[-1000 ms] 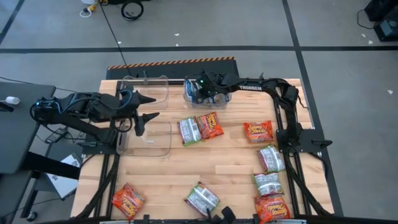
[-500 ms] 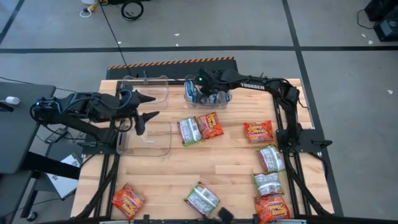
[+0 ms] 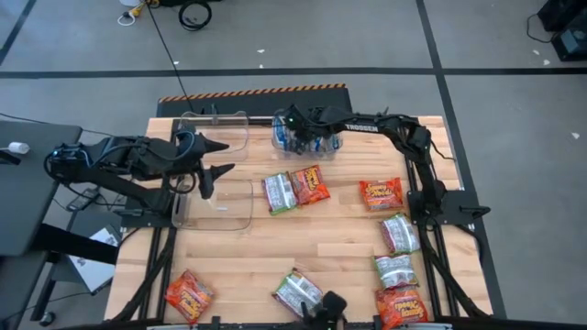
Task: Sort Maruchan noodles
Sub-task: Adjust the blue noodle packs into the right transparent bin
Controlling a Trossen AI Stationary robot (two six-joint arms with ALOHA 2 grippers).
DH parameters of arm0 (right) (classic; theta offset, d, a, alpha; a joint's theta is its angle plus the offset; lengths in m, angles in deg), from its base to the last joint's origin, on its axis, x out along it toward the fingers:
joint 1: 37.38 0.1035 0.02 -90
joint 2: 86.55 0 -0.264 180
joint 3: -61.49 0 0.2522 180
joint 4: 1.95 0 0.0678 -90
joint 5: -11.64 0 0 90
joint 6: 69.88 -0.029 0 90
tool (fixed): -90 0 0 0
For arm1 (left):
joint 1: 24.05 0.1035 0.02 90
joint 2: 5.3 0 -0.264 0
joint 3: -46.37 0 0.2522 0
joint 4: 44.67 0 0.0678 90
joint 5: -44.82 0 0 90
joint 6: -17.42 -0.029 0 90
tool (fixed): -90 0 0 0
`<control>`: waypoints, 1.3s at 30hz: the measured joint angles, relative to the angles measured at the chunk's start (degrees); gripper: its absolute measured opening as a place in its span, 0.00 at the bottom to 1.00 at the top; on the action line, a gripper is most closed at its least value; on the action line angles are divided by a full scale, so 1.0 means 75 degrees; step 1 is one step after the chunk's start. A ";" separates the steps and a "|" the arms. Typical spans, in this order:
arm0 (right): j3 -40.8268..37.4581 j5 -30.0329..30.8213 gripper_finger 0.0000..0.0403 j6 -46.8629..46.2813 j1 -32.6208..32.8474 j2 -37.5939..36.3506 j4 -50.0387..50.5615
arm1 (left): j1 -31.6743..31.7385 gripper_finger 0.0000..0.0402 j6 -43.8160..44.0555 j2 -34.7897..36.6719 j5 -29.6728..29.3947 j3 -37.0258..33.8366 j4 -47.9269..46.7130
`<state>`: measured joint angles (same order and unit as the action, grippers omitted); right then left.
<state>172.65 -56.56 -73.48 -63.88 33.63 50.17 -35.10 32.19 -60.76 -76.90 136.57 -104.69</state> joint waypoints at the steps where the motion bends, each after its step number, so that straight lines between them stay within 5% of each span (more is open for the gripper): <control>1: 0.0002 0.0379 0.24 -0.0203 -0.0020 0.0000 -0.0035 | 0.0000 0.68 0.0001 -0.0002 0.0002 0.0000 -0.0013; 6: 0.0003 0.1090 0.24 -0.1520 -0.0103 -0.0062 0.0255 | 0.0000 0.68 0.0005 -0.0003 0.0003 0.0000 -0.0048; 14: 0.0015 -0.1125 0.24 -0.1820 -0.0316 -0.0098 0.0895 | 0.0000 0.68 -0.0058 0.0000 -0.0004 0.0000 -0.0090; 19: 0.0011 -0.1136 0.23 -0.2657 -0.0420 -0.0238 0.1522 | 0.0000 0.68 -0.0267 0.0000 -0.0079 0.0000 -0.0109; 28: -0.0005 -0.0782 0.20 -0.3163 -0.0531 -0.0556 0.0410 | 0.0000 0.68 -0.0322 0.0000 -0.0201 0.0000 -0.0109; 35: -0.0008 -0.1358 0.18 -0.3192 -0.0765 -0.0547 0.0239 | 0.0000 0.68 -0.0276 0.0000 -0.0201 0.0000 -0.0126; 39: -0.0026 -0.2454 0.18 -0.3561 -0.0946 -0.0301 -0.0085 | 0.0000 0.68 -0.0259 0.0000 -0.0198 0.0000 -0.0150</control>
<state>172.46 -74.97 -100.18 -70.97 31.37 49.53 -35.10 30.25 -60.76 -78.39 136.57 -105.81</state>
